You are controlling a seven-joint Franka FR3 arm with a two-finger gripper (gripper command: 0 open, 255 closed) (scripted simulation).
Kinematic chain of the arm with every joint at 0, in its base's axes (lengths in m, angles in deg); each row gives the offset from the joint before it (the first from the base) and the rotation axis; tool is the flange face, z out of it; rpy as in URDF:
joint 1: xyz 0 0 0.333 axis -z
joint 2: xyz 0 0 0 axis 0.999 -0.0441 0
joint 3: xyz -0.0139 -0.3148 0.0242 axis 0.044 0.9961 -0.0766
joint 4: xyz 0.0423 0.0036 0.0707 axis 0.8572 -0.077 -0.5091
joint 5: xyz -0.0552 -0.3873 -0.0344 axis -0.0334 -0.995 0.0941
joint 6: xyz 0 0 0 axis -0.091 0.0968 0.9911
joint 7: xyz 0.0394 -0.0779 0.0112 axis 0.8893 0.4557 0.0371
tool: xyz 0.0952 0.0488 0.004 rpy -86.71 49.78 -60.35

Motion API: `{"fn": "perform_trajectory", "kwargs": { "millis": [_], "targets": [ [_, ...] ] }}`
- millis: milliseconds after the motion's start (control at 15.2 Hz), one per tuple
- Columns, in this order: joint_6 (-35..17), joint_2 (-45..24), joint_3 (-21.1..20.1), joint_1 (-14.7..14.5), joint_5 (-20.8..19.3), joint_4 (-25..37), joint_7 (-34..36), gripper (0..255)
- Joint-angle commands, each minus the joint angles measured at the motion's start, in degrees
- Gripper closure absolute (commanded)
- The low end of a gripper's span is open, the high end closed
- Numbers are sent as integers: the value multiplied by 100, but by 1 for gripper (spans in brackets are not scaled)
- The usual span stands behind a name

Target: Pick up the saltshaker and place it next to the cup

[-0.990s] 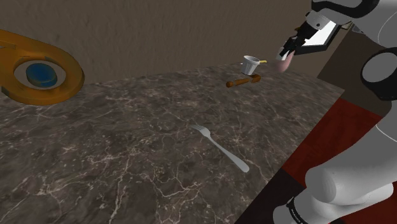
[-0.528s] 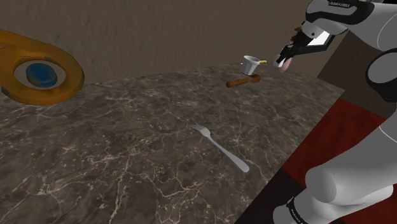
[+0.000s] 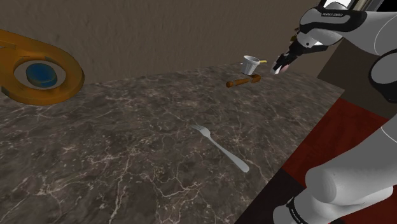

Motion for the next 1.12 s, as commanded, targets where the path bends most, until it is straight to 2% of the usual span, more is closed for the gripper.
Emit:
{"fn": "perform_trajectory", "kwargs": {
  "millis": [0,330,792,858,1056],
  "targets": [
    [-155,7,-8,-8,10,-160,-23,255],
    [-485,23,-15,-15,40,-512,-96,255],
    [-484,22,-15,-15,41,-510,-97,255],
    [-484,22,-15,-15,41,-510,-97,0],
    [-484,22,-15,-15,41,-510,-97,0]
  ]
}}
